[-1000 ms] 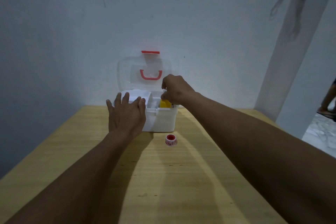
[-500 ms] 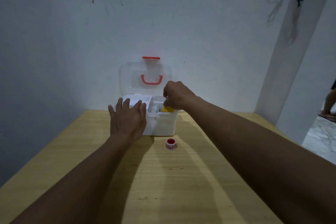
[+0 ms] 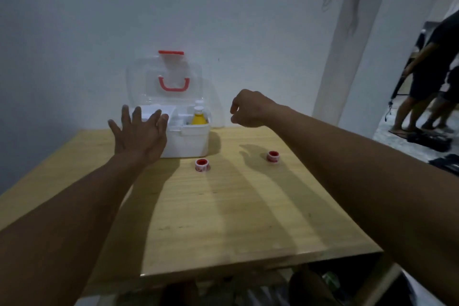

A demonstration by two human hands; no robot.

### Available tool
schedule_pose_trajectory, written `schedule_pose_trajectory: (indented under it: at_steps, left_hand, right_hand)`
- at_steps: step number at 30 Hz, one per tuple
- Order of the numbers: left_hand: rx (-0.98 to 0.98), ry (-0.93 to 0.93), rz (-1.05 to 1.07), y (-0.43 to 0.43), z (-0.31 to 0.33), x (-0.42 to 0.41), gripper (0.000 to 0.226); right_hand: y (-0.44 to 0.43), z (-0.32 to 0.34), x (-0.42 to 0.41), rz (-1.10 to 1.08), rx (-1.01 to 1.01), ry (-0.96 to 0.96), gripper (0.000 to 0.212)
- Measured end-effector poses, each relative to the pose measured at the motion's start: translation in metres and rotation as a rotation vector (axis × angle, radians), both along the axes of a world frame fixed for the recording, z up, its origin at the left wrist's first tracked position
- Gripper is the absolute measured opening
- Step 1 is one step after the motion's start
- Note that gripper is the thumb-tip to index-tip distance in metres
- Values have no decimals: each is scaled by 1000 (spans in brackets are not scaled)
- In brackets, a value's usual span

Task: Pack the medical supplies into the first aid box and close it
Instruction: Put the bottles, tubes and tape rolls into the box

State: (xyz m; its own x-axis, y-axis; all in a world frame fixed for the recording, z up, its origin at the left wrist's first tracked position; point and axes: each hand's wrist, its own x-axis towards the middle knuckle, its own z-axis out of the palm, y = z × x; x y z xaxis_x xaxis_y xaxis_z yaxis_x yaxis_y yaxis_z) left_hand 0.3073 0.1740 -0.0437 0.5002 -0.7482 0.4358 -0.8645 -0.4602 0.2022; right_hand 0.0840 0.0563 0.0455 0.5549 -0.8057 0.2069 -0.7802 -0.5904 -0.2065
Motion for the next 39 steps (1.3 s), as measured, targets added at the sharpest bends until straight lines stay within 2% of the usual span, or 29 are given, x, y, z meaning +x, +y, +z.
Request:
schedule_pose_trajectory:
  at_steps: [8,12,14,15,18,20,22,24,31,35,39]
  left_hand:
    - [27,14,-6,3,2,-3,68]
    - [30,39,-18,4,3,-4,67]
    - [27,42,-19,4,3,-4,67]
    - [23,46,-20,4,4,-5,66]
    - [12,79,-30,4,5,-4,64]
    - [-21,110,-55,4,6,-3,63]
    - [-88,144,-85,6,7,-1,60]
    - [-136,146,-105,9,8,2,58]
    - [-129,162,-53,26,1,22,61]
    - [-121,162,-78,29,-6,22,62]
    - [-145,175,-77,27,-6,20,63]
  right_hand:
    - [0,-41,-51,-122,136,224,38]
    - [3,-53,-63,-160,161,347,23]
    - [2,-58,-65,-163,195,348,29]
    - [1,-58,-65,-163,201,340,30]
    - [-1,-52,-59,-143,178,298,12]
    - [1,-41,-50,-117,160,261,21]
    - [4,-29,-38,-80,154,206,12]
    - [7,-16,-22,-35,158,153,16]
    - [20,27,49,156,75,14,27]
    - [16,31,100,215,-45,-74,30]
    - [10,19,148,261,-70,-64,29]
